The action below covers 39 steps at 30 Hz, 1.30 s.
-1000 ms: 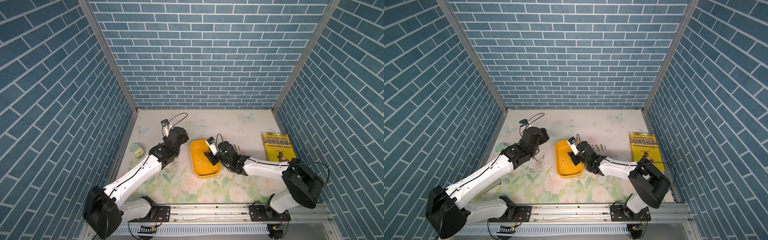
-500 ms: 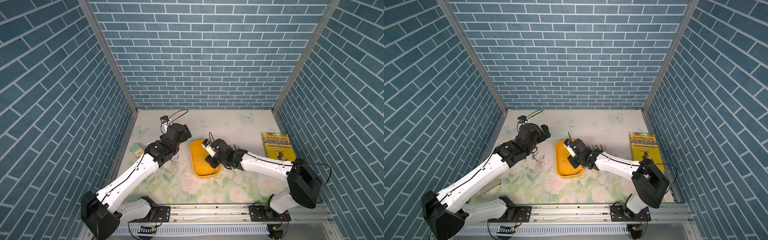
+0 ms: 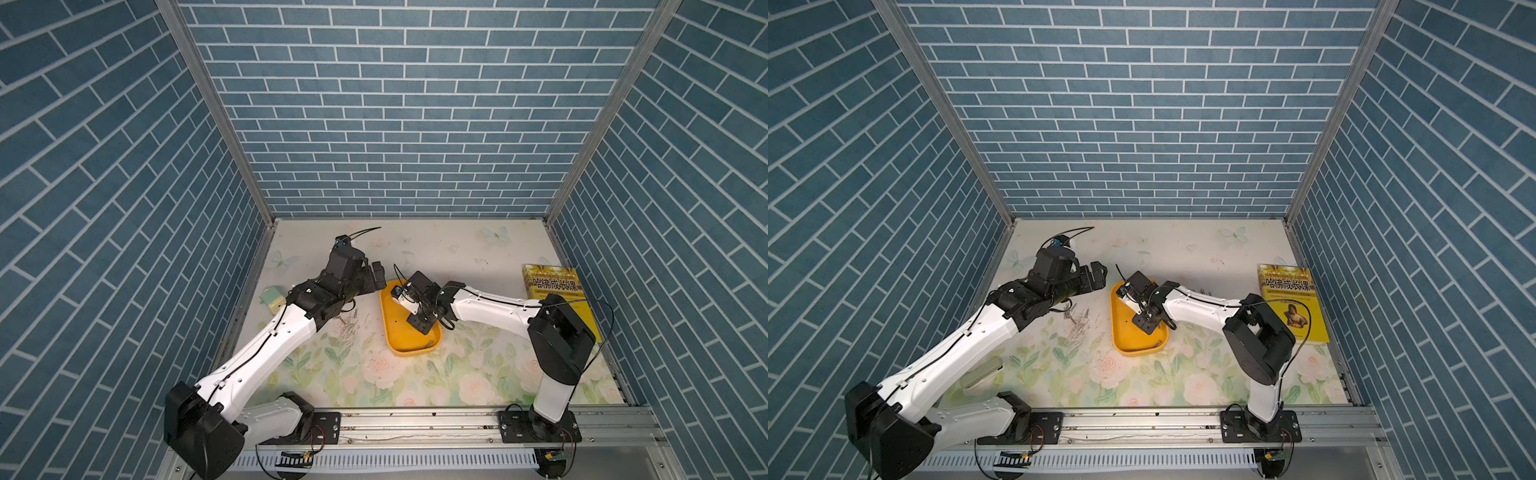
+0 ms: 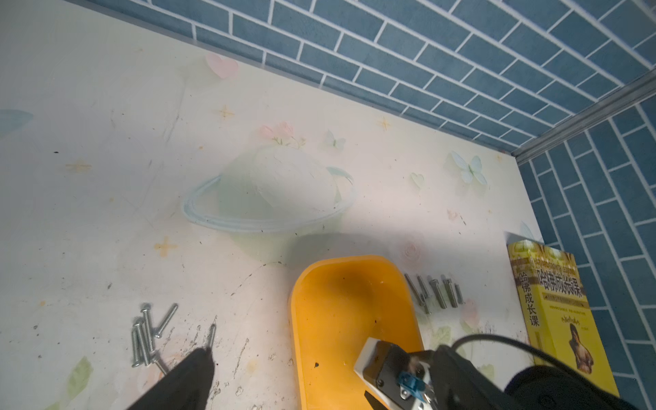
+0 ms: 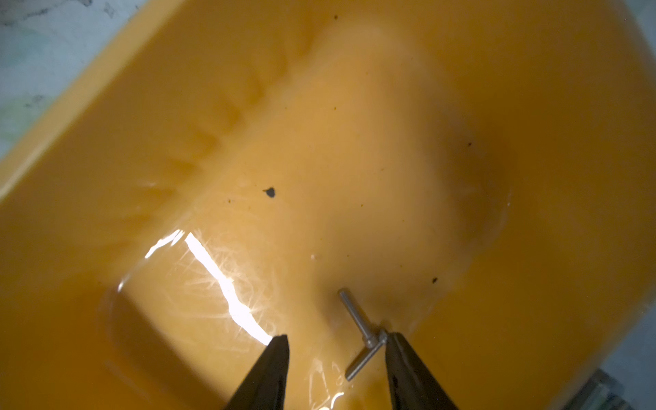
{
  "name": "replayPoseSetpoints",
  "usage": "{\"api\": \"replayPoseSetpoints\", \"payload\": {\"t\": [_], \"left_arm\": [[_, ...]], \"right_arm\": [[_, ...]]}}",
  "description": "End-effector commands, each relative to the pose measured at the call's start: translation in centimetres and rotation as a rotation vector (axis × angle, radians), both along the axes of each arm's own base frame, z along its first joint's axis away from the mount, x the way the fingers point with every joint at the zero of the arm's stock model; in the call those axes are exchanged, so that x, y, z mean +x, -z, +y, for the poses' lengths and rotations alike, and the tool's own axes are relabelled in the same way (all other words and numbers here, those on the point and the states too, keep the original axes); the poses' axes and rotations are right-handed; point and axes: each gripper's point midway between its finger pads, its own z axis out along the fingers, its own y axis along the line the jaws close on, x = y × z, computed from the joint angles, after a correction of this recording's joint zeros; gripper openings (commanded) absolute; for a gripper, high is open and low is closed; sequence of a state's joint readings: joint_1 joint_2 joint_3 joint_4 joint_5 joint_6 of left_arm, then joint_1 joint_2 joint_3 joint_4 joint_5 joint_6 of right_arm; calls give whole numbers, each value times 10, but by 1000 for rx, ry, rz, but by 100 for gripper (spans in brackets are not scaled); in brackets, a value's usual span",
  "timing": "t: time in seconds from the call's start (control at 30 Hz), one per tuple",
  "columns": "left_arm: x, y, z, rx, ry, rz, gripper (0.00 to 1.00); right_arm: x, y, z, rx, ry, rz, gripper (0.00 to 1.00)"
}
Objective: Take out the screws from the storage box
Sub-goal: Pick up the screw from the storage box.
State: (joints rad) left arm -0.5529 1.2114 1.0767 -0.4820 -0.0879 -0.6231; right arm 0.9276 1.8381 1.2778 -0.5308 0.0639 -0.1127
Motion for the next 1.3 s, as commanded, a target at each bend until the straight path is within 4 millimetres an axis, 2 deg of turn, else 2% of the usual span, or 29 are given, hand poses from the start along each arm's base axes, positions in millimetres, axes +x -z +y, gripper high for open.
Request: {"api": "replayPoseSetpoints", "payload": {"t": [0.0,0.07,0.13,0.3,0.5,0.67,0.93,1.1,1.17,1.27], "left_arm": [[-3,19,5,38,43,79,100],[2,28,11,13,21,115,100],[6,29,14,-14,-1,124,100],[12,9,23,-33,-26,68,100],[13,8,27,-55,-4,81,100],[12,7,27,-78,-1,71,100],[20,8,26,-90,-4,67,100],[22,8,26,-93,-3,57,100],[22,9,27,-91,-7,58,100],[22,8,29,-93,-11,54,100]], "right_arm": [[1,12,-9,-70,-28,46,49],[4,17,-9,-79,-23,58,49],[5,20,-10,-85,-18,75,48],[1,32,-20,-116,-9,103,48],[-4,47,-33,-156,10,145,48],[-1,50,-37,-186,24,145,45],[1,41,-45,-216,35,118,45],[-5,57,-61,-283,56,139,45],[-8,65,-67,-309,67,150,43],[-11,74,-71,-336,78,172,21]]}}
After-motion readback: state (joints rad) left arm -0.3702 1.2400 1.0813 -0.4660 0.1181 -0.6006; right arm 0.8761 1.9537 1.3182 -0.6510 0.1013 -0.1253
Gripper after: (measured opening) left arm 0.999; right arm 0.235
